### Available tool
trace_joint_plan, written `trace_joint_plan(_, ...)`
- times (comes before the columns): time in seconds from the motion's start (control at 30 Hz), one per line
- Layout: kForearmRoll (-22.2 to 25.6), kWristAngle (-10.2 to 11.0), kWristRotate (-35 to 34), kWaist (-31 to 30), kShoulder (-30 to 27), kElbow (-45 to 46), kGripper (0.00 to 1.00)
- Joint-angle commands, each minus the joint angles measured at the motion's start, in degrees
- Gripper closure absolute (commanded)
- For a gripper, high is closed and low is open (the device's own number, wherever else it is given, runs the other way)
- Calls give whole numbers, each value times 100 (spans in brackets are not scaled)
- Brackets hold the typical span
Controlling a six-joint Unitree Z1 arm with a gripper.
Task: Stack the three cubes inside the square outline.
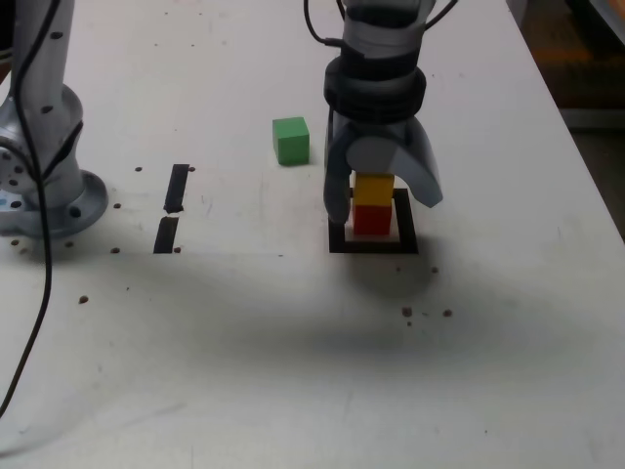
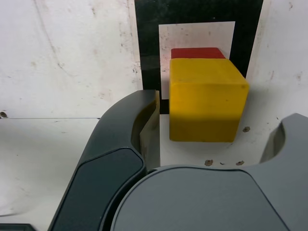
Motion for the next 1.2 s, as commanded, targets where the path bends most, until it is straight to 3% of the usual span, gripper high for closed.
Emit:
trace_joint_plan(0.0, 84, 26, -20, -11, -123, -25, 6)
trace_joint_plan(0.27, 540, 209, -138, -23, -513, -175, 1)
trace_joint_plan(0.57, 1167, 600, -263, 140, -1098, -353, 0)
trace_joint_plan(0.83, 1154, 685, -213, 782, -1412, 40, 0)
trace_joint_plan(1.17, 956, 701, 138, 1560, -1408, 716, 0)
